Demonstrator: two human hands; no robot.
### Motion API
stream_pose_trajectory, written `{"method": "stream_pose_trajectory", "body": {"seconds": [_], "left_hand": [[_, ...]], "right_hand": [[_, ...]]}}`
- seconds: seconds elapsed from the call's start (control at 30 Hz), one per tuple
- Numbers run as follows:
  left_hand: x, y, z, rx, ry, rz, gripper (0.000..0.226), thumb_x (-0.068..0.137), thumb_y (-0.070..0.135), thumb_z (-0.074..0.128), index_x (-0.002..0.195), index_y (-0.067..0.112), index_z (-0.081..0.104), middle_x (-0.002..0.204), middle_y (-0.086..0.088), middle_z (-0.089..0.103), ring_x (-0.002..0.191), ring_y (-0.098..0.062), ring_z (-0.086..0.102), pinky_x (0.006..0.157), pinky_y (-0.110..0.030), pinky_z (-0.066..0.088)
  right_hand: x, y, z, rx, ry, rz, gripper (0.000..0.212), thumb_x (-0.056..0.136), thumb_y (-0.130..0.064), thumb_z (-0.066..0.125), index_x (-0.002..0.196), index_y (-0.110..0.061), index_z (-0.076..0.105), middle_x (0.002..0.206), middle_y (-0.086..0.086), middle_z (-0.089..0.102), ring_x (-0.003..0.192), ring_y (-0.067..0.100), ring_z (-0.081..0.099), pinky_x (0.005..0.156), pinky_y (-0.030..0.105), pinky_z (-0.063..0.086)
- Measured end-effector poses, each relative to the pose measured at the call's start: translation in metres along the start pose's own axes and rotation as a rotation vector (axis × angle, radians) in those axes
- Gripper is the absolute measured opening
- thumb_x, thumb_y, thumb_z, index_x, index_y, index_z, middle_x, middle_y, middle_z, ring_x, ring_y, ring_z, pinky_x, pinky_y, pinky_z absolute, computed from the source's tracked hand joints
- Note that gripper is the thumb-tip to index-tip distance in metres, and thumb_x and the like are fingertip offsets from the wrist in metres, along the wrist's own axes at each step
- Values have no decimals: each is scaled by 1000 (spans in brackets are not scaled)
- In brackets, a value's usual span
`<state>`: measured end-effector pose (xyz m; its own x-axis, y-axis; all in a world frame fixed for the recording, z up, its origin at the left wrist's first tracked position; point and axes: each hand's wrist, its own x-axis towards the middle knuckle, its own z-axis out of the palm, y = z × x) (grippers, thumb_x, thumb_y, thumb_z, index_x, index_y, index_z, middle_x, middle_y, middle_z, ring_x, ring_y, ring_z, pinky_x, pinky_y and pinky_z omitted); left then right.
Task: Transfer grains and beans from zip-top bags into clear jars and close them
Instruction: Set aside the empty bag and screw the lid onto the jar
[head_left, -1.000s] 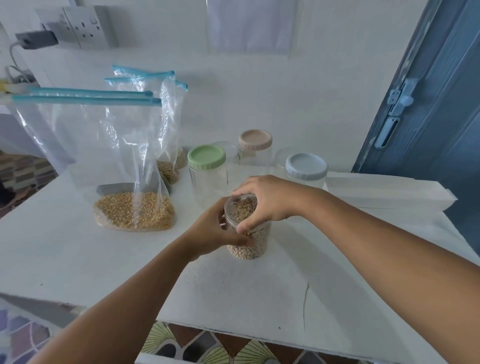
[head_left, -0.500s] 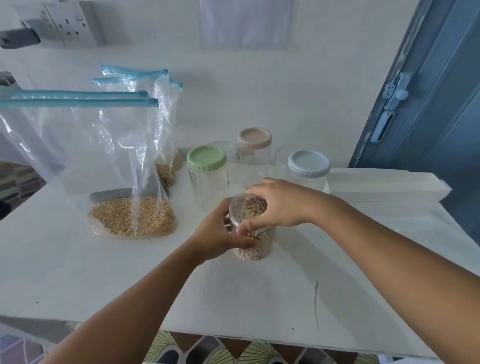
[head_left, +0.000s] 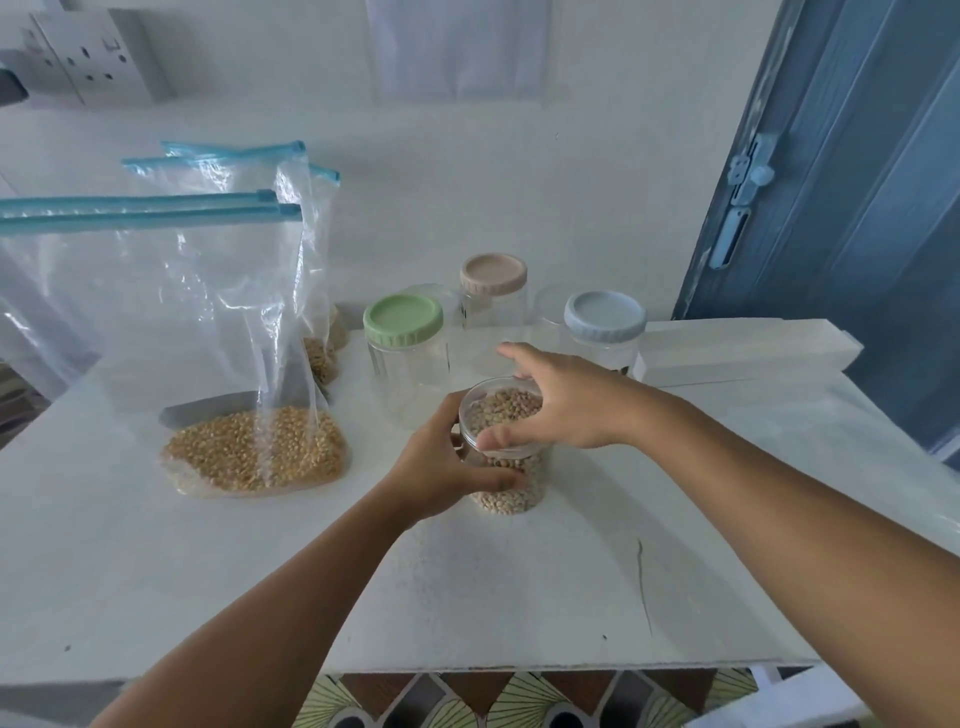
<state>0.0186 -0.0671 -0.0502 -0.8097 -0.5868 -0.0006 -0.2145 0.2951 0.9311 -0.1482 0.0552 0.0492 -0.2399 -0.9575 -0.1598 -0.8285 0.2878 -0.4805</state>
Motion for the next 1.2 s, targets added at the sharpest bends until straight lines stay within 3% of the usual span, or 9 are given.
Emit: {"method": "stream_pose_trajectory", "body": {"seconds": [0.13,0.23,0.33,0.5,0.67,0.77,0.87,1.07,1.2], "left_hand": [[-1,-1,1,-3,8,9,98,57,29,104,137,46,51,123,18,68,114,-8,66,92,-31,61],[-1,-1,1,-6,7,11,101,55,32,105,138,47,51,123,18,69,114,-8,67,95,-35,61],[-1,0,0,-1,-1,17,103,54,34,105,140,48,49,125,17,68,116,-9,66,97,-37,61],[-2,2,0,9,-7,26,101,57,33,105,139,49,48,127,18,66,117,-7,65,97,-31,58],[-1,2,0,3,-8,23,102,54,35,105,139,49,49,124,21,68,115,-6,65,100,-41,59],[-1,2,0,16,-13,27,103,55,36,105,140,48,48,126,18,68,117,-6,66,102,-42,58],[0,2,-1,27,-14,27,102,56,34,105,139,47,47,127,18,66,118,-6,64,104,-40,57],[0,1,-2,22,-21,27,104,54,35,105,139,48,48,125,19,67,117,-7,65,103,-45,58],[1,0,-2,33,-27,31,104,55,38,104,140,48,46,128,18,66,120,-8,64,106,-44,56]], "right_hand": [[-5,6,0,55,4,-1,121,66,-70,86,161,-40,17,161,-6,41,141,13,46,110,34,43],[-5,3,10,13,153,24,127,58,-81,82,159,-33,23,152,-1,49,135,16,51,105,38,48],[-3,5,11,-35,147,6,130,57,-90,74,160,-34,18,155,0,45,139,19,48,108,45,48],[-7,9,0,61,-33,-116,107,76,-58,86,160,-43,22,162,-11,36,148,9,36,118,34,36],[-2,3,19,-135,196,-13,115,59,-90,71,153,-37,31,134,-3,43,129,17,43,104,44,47],[-3,10,16,-11,95,-55,111,67,-88,68,158,-42,24,150,-4,37,142,17,34,114,46,39],[-5,18,4,104,-54,-124,101,76,-67,81,158,-48,25,163,-12,33,148,9,33,121,42,35],[-1,10,20,-65,148,9,125,56,-93,70,157,-38,21,146,0,41,137,20,44,108,47,46],[-5,18,14,129,18,-54,117,71,-81,73,162,-42,12,163,-4,32,150,14,33,120,44,36]]}}
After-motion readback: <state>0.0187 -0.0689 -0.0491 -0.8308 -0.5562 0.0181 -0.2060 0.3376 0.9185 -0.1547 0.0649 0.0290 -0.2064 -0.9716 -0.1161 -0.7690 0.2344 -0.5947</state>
